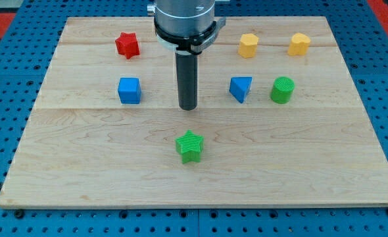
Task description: Move the yellow hexagon vertical to the top of the blue triangle
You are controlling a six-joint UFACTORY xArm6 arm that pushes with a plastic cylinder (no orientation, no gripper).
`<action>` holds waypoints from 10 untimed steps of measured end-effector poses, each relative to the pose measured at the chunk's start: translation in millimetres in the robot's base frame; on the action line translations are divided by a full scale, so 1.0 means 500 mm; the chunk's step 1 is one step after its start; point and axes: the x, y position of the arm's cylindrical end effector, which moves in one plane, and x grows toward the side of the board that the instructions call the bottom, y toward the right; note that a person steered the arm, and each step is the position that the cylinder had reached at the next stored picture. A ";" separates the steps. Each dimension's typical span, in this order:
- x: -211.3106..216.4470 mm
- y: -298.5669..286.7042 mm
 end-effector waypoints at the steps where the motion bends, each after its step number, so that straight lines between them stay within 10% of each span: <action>1: 0.000 0.004; 6: -0.280 0.344; 10: -0.328 0.220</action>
